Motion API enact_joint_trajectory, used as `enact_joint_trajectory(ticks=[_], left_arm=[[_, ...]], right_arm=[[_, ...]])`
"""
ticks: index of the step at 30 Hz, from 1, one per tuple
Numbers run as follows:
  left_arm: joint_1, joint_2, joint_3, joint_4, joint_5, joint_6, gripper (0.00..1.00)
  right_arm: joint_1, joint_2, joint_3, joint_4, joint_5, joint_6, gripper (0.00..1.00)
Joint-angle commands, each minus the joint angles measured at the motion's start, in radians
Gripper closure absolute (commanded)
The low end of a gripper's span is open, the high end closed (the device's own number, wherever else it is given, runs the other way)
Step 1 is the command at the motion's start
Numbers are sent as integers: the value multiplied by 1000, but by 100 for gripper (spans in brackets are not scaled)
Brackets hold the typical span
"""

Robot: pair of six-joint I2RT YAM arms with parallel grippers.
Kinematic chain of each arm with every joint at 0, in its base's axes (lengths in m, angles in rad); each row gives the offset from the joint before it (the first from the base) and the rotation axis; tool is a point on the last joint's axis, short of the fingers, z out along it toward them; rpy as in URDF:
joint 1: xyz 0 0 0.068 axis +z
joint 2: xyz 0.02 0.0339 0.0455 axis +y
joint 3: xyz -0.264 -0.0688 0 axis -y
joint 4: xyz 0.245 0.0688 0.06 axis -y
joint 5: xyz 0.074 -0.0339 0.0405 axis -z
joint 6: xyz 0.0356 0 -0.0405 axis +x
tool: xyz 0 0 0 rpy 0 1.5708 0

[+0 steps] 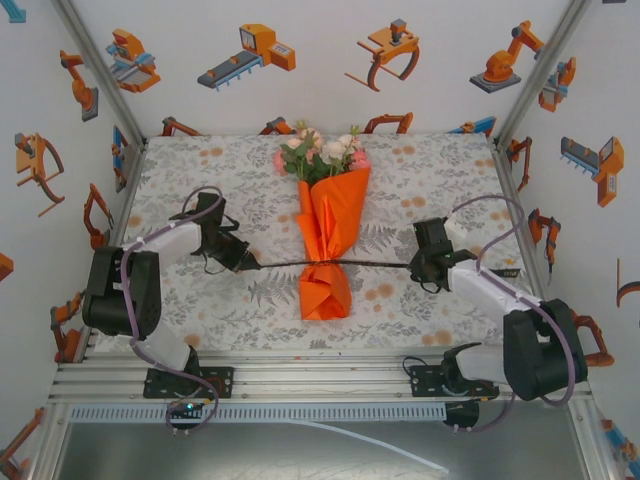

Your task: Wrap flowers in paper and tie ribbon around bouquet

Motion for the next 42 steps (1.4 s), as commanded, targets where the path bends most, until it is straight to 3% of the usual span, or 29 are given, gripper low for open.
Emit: enact_joint_trajectory(ticks=[1,4,8,11,15,17,19,22,28,35,40,42], left_arm=[[-114,-1,60,32,-1,51,88],[-169,-42,91,44,-30,53,77],[-148,-124,170,-37,-117,171,55],[-123,-158,289,-180,-236,431,47],[-116,-148,391,-276,-323,920,44],[-125,-136,403,-288,-303,1148,45],[-136,-127,384,-284,-200,1365,45],[-176,-100,341,-287,-116,1606,40],[-219,78,363,-238,-145,1752,25],[-222,239,377,-184,-233,1838,24],[-208,270,359,-156,-238,1823,35],[-198,271,351,-156,-254,1819,46]], right_arm=[[-23,-64,-19,25,-143,-157,100],[-23,-120,36,-76,-178,-193,100],[-66,-157,103,-212,-128,-200,100],[-119,-153,139,-274,-117,-206,100],[-198,-141,171,-302,-124,-228,100],[-215,-125,184,-299,-148,-250,100],[-218,-111,197,-295,-168,-273,100],[-218,-101,215,-291,-192,-289,100],[-218,-117,230,-296,-234,-314,100],[-218,-133,244,-334,-261,-335,100],[-218,-173,217,-352,-278,-330,100],[-218,-192,203,-355,-278,-326,100]])
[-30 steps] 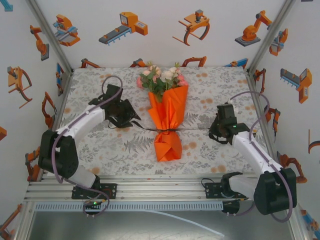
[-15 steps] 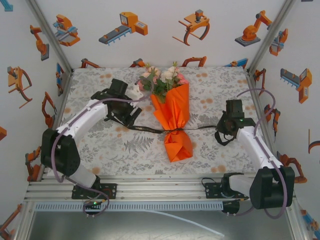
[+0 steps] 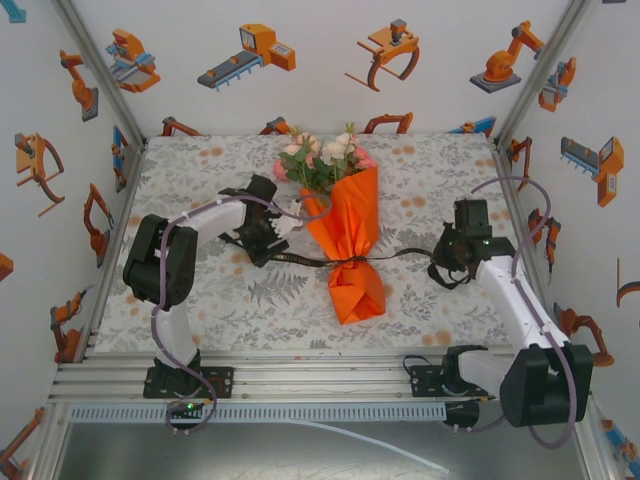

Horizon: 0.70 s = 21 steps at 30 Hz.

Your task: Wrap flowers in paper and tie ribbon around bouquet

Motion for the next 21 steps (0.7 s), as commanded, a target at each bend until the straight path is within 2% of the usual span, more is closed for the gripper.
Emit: enact_joint_trajectory(ticks=[1,3,5,7,9,12,15,18,21], left_arm=[[21,-1,-12,17,-19,31,55],[30,-16,-10,15,-13,14,79],[33,-57,19,-11,52,-33,92],[30,-123,71,-48,149,-129,100],[25,-213,107,-42,305,-282,100],[-15,-338,52,129,469,-540,100],[-89,-413,-39,284,467,-700,100],[-136,-450,-119,399,447,-819,100],[-158,-467,-170,456,420,-870,100]], right_arm=[[-3,-45,-10,-26,-14,-10,100],[-3,-58,-19,-28,-14,-4,100],[-2,-70,-16,-35,-22,4,100],[-3,-81,-5,-41,-54,12,100],[-3,-97,7,-51,-131,25,100],[-2,-123,-18,-23,-265,69,100],[5,-131,-59,29,-371,118,100],[47,-121,-64,66,-402,138,100],[115,-91,-29,91,-402,127,100]])
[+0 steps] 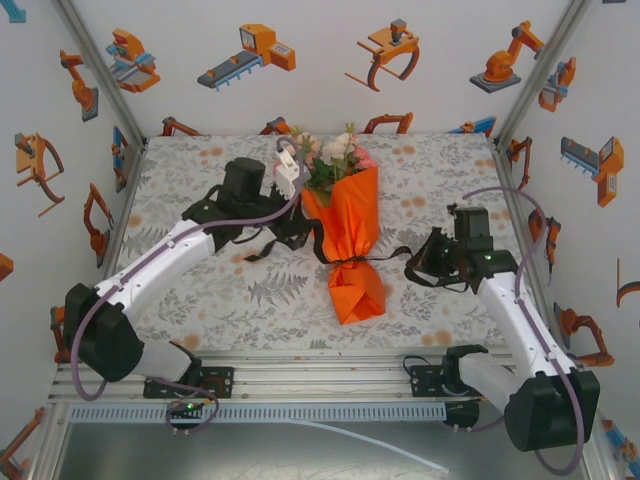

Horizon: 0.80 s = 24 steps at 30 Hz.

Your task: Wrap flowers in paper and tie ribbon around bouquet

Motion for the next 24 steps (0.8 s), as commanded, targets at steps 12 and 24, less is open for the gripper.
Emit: enact_joint_trajectory(ticks=[12,24], left_arm=[[-23,-17,-65,-60,-73,-86,100],[-41,33,-140,-306,-491,58,53]], right_arm=[[235,178,306,99,-45,-21,100],[243,138,286,8,51,-93,100]])
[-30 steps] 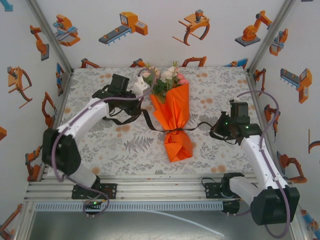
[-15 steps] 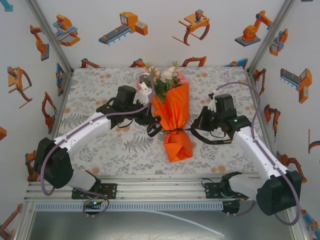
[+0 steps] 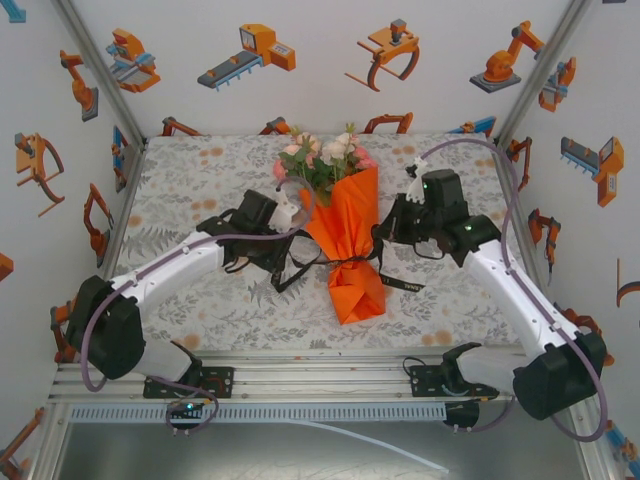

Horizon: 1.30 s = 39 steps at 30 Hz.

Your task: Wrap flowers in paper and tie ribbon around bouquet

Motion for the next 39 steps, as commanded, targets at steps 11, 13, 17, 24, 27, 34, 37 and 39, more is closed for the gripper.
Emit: enact_joint_trajectory(ticks=[11,13,17,24,27,34,37,39], left_arm=[[-5,241,101,-72,-124,104,42],[-4,260,99,-44,-150,114,41],[-4,306,102,7,-142,145,40],[-2,358,100,86,23,140,48],[-2,378,104,92,-13,131,62],[-16,239,166,7,33,76,100],[-58,137,172,66,59,7,100],[-87,93,167,125,61,-30,100]], right_arm=[[3,-63,-38,-47,66,-11,100],[3,-63,-44,-44,66,-7,100],[3,-53,-40,-43,61,-7,100],[3,-38,-26,-43,57,-14,100],[4,-38,-26,-46,55,-13,100],[3,-57,-37,-51,60,-33,100],[3,-63,-63,-40,64,-50,100],[3,-62,-70,-44,66,-62,100]])
